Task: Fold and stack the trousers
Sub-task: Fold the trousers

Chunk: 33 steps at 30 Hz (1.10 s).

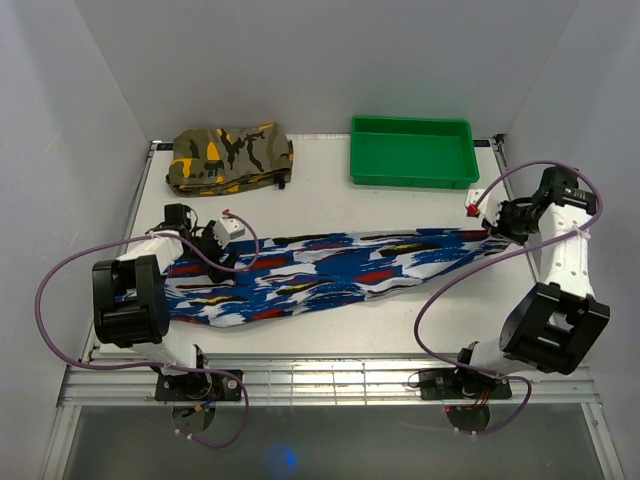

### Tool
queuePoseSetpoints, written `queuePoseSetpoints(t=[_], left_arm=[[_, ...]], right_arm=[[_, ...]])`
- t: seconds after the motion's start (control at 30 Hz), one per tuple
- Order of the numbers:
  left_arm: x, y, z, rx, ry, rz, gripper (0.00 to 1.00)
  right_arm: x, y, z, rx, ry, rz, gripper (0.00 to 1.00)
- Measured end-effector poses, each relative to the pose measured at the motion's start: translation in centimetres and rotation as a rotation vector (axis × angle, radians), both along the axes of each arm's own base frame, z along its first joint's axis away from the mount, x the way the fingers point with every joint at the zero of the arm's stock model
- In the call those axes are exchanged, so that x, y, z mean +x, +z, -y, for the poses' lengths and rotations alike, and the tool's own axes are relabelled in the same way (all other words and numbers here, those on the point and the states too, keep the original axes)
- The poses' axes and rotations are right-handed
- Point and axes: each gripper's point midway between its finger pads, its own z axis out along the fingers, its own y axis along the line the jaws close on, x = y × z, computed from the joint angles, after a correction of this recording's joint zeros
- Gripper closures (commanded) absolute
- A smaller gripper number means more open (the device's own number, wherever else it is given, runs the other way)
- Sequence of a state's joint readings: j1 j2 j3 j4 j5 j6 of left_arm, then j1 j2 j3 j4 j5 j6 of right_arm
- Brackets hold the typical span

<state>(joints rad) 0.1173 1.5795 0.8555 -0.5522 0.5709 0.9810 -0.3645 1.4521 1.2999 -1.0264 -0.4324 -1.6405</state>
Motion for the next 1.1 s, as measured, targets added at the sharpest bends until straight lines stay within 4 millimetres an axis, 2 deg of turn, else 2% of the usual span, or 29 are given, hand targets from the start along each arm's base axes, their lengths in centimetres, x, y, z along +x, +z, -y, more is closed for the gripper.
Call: queuePoseSetpoints(t=[0.1, 0.3, 0.37, 0.47, 0.5, 0.57, 0.7, 0.83, 0.93, 1.0, 1.1], left_arm=[[0.5, -0.3, -0.7, 0.003, 0.022, 0.016, 0.17], [1.3, -0.4, -2.3, -0.026, 0.066, 0.044, 0.22], [1.4, -0.4, -2.8, -0.036, 0.075, 0.05, 0.24], [1.5, -0.5, -3.1, -0.049, 0.076, 0.058, 0.25], [1.5, -0.4, -3.1, -0.05, 0.074, 0.059, 0.24], [1.6, -0.4, -3.1, -0.053, 0.07, 0.059, 0.2], [1.9, -0.3, -3.3, -0.05, 0.066, 0.058, 0.1], [2.3, 0.0, -4.1, -0.035, 0.083, 0.058, 0.05], [2.1, 0.3, -4.5, -0.028, 0.084, 0.059, 0.05], [1.7, 0.6, -4.6, -0.022, 0.075, 0.062, 0.06], [1.0, 0.7, -4.7, -0.011, 0.049, 0.053, 0.1]], right_arm=[[-1.8, 1.4, -0.6, -0.011, 0.007, 0.002, 0.92], [-6.3, 4.1, -1.9, -0.05, 0.043, 0.008, 0.92], [-7.1, 4.0, -2.1, -0.054, 0.049, -0.017, 0.92], [-7.3, 2.0, -1.8, -0.03, 0.035, -0.131, 0.92], [-7.0, 0.7, -1.5, -0.005, 0.017, -0.209, 0.92], [-5.0, -1.6, -0.6, 0.046, -0.029, -0.336, 0.92], [1.4, -8.1, 0.8, 0.149, -0.136, -0.529, 0.88], [5.8, -13.7, 1.6, 0.196, -0.254, -0.632, 0.79], [6.5, -14.2, 1.8, 0.2, -0.311, -0.633, 0.8], [6.8, -13.9, 2.2, 0.18, -0.334, -0.595, 0.85], [5.8, -13.7, 2.7, 0.123, -0.339, -0.547, 0.9]])
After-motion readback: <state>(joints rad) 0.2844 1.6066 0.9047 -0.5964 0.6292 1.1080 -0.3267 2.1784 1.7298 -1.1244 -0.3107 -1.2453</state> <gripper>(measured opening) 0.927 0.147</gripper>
